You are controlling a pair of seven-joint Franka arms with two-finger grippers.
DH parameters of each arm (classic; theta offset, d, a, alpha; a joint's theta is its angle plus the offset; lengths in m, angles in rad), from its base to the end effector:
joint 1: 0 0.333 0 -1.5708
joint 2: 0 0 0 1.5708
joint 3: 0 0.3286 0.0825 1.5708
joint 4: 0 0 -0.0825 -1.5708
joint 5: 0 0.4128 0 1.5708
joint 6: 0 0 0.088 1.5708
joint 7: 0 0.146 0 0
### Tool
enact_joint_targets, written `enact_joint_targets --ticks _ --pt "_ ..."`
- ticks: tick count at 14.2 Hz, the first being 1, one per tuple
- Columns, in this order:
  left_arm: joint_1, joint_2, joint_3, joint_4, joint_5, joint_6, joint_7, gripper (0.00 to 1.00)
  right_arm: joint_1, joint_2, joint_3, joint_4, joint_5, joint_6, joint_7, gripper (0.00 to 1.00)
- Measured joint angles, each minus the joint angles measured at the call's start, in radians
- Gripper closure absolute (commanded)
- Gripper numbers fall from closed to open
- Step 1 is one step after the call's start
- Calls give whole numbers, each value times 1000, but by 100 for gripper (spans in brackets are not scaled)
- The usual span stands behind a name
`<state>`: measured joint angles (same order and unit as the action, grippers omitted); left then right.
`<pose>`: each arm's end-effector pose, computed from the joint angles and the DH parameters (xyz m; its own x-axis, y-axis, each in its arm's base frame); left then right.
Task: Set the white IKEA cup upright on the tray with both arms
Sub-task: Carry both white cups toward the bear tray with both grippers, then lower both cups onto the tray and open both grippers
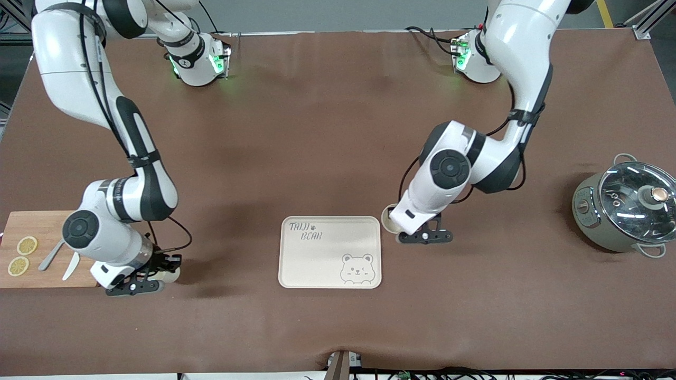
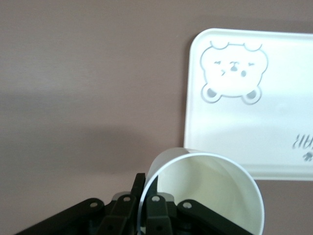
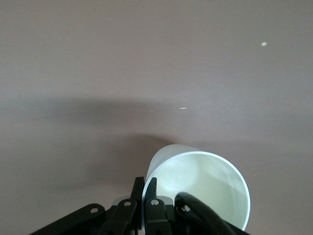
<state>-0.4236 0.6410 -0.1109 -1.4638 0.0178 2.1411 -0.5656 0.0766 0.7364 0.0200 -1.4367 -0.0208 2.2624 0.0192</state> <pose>0.6551 -0.3721 0.2675 0.9990 0.0452 0.0063 0.0447 -0.9969 0.0642 0.7662 0.0706 0.2177 0.9925 0.0838 0.0894 0.0840 -0.9965 0.0020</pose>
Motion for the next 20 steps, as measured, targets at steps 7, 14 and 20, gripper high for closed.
enact_joint_targets --ticks 7,14,20 --pt "-105 162 47 159 0 60 -103 100 168 1 3 86 0 -88 253 100" --pt "-185 236 116 184 0 220 -133 100 332 92 2 280 0 -211 377 100" --pt "-184 271 118 187 0 258 -133 100 405 226 2 414 0 -218 426 100"
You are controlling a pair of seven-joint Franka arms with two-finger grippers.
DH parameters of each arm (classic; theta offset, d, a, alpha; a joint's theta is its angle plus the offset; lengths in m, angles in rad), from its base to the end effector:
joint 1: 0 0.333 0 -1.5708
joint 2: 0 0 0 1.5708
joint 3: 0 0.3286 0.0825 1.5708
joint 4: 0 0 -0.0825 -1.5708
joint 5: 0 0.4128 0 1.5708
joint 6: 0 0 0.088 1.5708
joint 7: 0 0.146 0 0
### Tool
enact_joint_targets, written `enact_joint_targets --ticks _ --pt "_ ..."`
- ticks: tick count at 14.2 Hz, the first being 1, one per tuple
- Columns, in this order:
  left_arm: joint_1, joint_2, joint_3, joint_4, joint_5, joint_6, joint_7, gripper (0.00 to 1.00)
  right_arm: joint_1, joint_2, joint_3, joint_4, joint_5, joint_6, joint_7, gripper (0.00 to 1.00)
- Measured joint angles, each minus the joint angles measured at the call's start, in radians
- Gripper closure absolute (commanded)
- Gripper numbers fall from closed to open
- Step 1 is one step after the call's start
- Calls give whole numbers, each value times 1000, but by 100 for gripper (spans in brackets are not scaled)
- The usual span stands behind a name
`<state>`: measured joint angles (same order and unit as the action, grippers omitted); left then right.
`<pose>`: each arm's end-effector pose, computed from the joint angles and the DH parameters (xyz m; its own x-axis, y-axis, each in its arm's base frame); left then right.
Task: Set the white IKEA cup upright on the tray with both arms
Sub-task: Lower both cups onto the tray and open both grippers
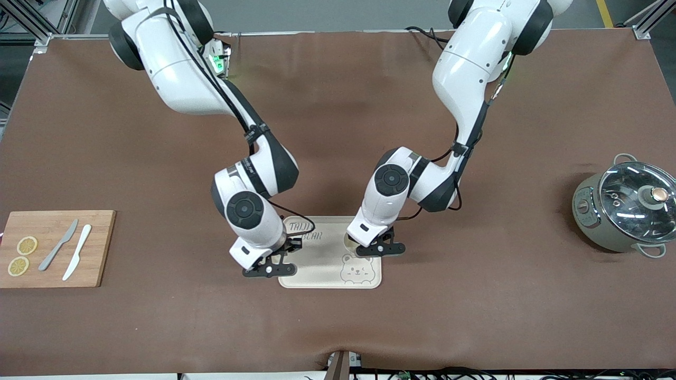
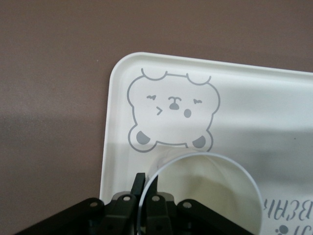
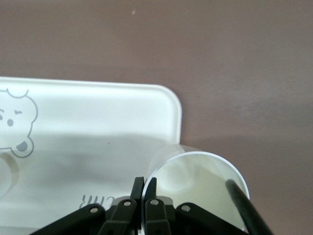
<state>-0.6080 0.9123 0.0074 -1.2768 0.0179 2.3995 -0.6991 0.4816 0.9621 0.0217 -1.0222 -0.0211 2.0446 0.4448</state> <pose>0.6687 -0.4590 0.1724 0.9806 0.0921 0.1729 0.0721 -0.9903 0.1186 0.7260 0.3910 0.2225 0.9969 0.0569 0.0552 0.0584 -0.9980 -0.0246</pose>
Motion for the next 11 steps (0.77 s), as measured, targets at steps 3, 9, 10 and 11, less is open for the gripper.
enact_joint_targets --ticks 3,9,10,11 --pt "-8 12 0 0 0 15 -12 100 36 26 -1 20 0 2 35 100" --pt "-12 16 0 1 0 19 -14 0 72 35 -1 31 0 81 53 100" --pt "-13 16 0 1 0 19 -14 0 73 39 -1 31 -1 85 53 100" --pt "-13 16 1 1 0 19 -14 0 73 42 -2 31 -1 86 53 100"
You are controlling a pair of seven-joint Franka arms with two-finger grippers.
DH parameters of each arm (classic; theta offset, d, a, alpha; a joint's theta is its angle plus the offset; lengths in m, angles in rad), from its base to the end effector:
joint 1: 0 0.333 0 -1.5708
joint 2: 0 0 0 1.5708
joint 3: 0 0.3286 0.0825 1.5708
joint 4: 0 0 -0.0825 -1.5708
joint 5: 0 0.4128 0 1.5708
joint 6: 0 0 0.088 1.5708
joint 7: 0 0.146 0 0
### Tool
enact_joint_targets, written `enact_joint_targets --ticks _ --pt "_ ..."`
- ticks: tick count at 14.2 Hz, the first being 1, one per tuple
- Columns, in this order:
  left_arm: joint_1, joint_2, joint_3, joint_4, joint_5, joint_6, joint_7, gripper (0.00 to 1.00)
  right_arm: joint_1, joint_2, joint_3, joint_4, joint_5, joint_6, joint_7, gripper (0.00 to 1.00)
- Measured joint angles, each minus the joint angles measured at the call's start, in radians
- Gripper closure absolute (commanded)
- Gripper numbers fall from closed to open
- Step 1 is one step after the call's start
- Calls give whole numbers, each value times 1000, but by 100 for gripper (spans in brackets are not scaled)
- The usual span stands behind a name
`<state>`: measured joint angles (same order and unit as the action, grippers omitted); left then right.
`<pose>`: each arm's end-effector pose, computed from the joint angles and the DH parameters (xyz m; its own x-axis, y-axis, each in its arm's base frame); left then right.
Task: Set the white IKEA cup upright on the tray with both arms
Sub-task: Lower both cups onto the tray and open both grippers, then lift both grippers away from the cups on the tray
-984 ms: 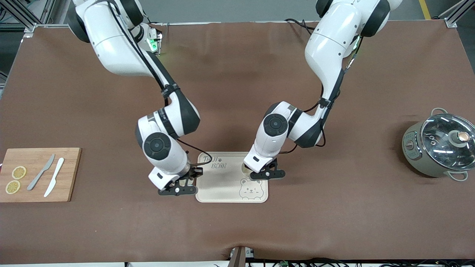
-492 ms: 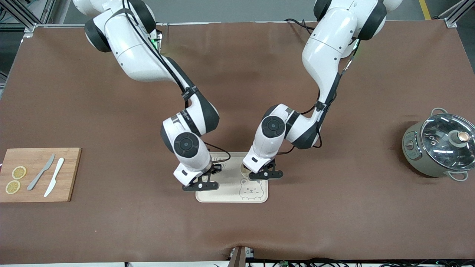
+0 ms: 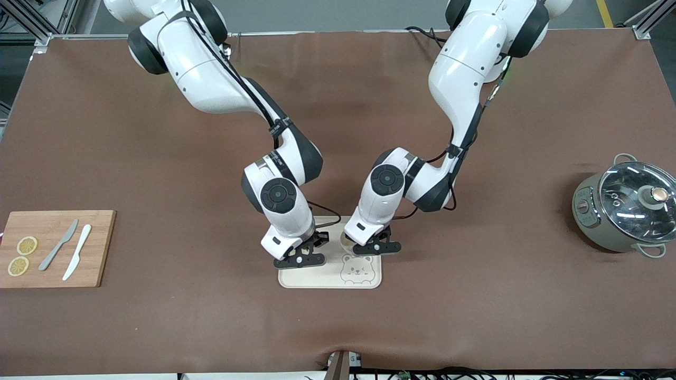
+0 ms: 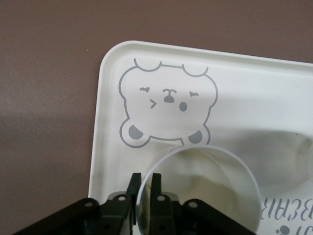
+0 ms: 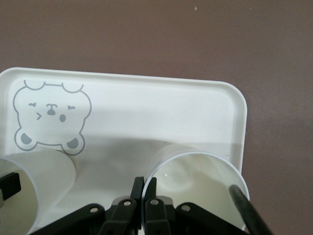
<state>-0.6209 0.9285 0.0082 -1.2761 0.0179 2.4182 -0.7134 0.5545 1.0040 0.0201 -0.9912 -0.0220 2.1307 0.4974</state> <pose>0.6629 -0.4672 0.1618 0.9803 0.0939 0.1739 0.0731 -0.9897 0.1227 0.7079 0.4495 0.2123 0.9901 0.0728 0.1203 0.0807 -0.9948 -0.0618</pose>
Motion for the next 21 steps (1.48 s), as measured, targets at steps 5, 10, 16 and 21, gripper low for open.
enact_joint_targets --ticks 5,10,16,21 --pt "-9 0 11 6 0 2 -41 0 0 11 -1 0 0 2 0 100" --pt "-6 -15 21 27 0 -41 -45 0 0 23 -2 0 0 27 0 62" --pt "33 -102 31 39 0 -220 2 0 0 26 -7 4 0 33 0 25" --pt "93 -176 32 37 0 -341 130 0 -4 19 -11 30 0 27 0 22"
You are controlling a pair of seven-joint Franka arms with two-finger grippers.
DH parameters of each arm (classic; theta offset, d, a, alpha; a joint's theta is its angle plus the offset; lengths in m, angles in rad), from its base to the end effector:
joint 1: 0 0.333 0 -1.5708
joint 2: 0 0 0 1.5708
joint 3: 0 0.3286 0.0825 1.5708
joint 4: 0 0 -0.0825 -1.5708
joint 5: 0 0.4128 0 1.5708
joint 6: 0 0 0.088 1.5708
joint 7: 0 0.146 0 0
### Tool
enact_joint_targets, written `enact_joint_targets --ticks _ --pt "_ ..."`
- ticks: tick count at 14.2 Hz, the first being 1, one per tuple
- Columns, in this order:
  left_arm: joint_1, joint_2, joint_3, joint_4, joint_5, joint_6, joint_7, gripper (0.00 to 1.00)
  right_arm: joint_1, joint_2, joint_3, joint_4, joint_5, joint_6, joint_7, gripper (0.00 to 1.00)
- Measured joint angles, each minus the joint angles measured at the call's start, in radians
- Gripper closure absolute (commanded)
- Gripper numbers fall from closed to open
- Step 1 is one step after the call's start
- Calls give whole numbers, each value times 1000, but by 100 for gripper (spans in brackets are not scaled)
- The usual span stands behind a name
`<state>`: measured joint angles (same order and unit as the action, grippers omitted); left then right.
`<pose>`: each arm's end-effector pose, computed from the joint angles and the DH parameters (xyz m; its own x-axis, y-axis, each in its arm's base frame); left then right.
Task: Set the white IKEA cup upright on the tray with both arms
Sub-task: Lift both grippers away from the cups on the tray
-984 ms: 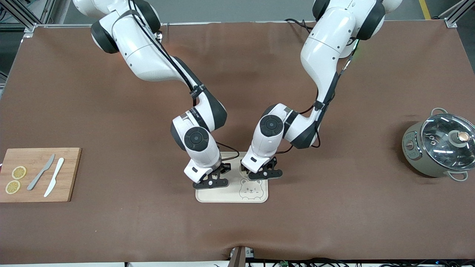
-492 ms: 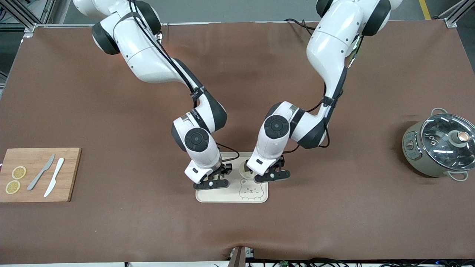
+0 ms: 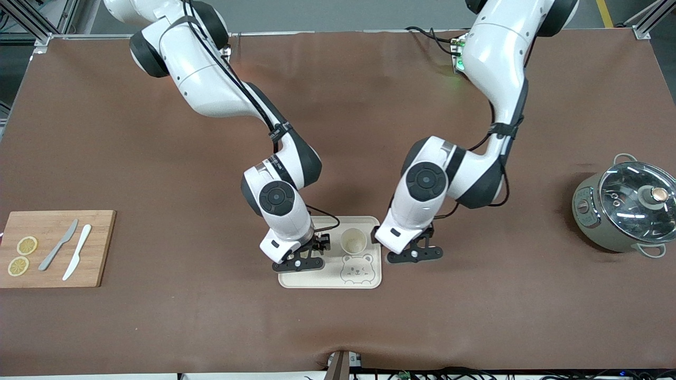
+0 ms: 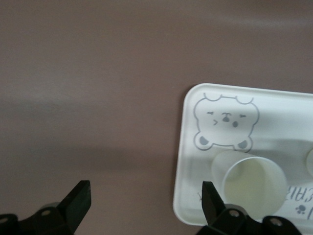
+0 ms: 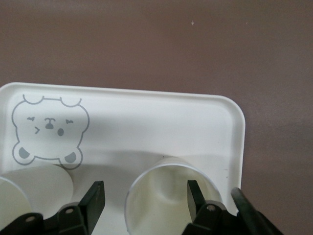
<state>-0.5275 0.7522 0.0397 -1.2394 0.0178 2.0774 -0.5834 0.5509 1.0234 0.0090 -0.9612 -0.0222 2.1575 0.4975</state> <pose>0.7000 -0.3779 0.2857 0.9925 0.0759 0.0955 0.0752 -0.9971 0.0110 0.7195 0.4459 0.2145 0.9856 0.0616 0.1572 0.0735 -0.9948 -0.0710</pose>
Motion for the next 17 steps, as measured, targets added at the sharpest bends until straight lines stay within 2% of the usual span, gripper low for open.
enact_joint_targets --ticks 3,5,6,7,10,14,17 --pt "53 -33 0 -11 0 -40 115 0 -12 -18 -1 11 0 -43 0 22" --pt "90 -52 0 -21 0 -40 197 0 -27 -42 -1 13 1 -69 1 12" --pt "112 -66 -1 -28 0 -40 240 0 -36 -57 -1 14 5 -75 3 2" --pt "136 -83 -1 -37 0 -40 290 0 -49 -73 -1 15 22 -81 6 0" --pt "234 -147 -22 -83 -3 -40 434 0 -105 -125 -7 18 61 -135 6 0" --pt "344 -230 -56 -187 -5 -32 576 0 -193 -186 -10 22 64 -209 0 0" --pt "393 -298 -61 -312 -5 65 648 0 -252 -231 -12 22 63 -294 -63 0"
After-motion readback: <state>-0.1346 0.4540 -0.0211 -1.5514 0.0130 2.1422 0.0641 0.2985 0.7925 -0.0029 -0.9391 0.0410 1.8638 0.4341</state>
